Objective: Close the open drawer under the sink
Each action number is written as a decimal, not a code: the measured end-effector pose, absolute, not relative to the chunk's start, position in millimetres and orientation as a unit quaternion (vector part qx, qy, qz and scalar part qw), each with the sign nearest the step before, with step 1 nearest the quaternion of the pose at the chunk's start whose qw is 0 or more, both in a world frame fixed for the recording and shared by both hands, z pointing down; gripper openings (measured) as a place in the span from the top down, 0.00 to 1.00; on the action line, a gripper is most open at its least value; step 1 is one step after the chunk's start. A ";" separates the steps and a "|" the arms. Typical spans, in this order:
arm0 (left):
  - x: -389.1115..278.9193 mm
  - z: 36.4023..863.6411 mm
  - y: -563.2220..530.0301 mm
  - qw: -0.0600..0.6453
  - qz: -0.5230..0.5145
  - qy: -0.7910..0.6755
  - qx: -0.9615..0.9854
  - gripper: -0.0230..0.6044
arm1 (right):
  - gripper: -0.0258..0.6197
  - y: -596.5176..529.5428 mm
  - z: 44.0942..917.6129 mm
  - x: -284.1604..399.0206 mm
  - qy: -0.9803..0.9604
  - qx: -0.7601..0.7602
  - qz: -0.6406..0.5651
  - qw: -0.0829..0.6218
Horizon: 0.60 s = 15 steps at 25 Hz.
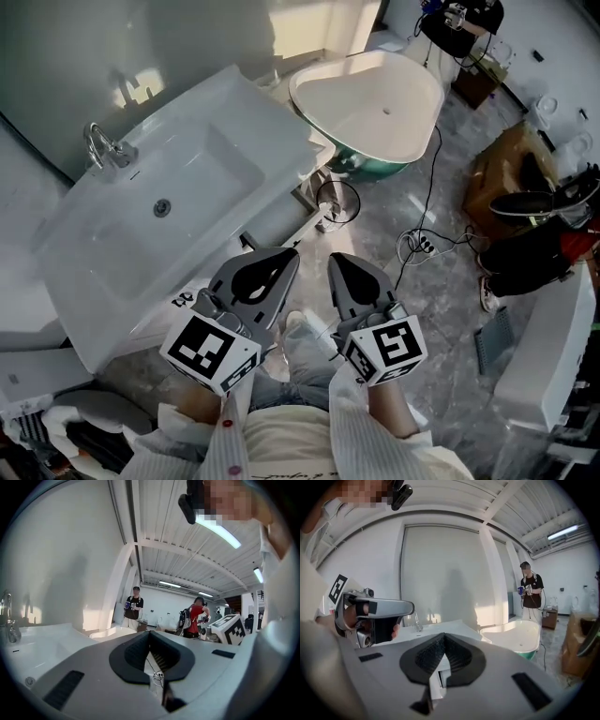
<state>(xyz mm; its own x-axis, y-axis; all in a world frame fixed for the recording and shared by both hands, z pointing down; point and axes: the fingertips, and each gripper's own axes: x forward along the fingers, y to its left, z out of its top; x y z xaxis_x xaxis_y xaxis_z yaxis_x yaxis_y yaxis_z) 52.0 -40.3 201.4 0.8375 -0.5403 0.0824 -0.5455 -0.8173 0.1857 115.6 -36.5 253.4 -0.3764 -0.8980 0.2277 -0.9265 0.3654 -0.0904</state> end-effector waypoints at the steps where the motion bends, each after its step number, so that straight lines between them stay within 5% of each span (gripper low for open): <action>1: 57.7 200.3 -48.4 0.102 0.013 -0.292 0.951 0.94 | 0.94 -45.6 251.6 121.6 -0.827 0.548 0.101 0.070; 15: 85.3 225.2 -106.1 0.126 0.032 -0.351 0.928 0.94 | 0.94 -113.5 269.3 147.5 -0.859 0.490 0.115 0.092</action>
<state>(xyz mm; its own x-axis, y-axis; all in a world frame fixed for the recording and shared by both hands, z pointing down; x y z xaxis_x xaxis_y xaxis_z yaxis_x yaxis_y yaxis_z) 85.3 -106.1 225.2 0.7522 -0.6423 0.1474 -0.6584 -0.7227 0.2105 147.5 -113.5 269.3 -0.5037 -0.8204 0.2706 -0.8627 0.4941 -0.1078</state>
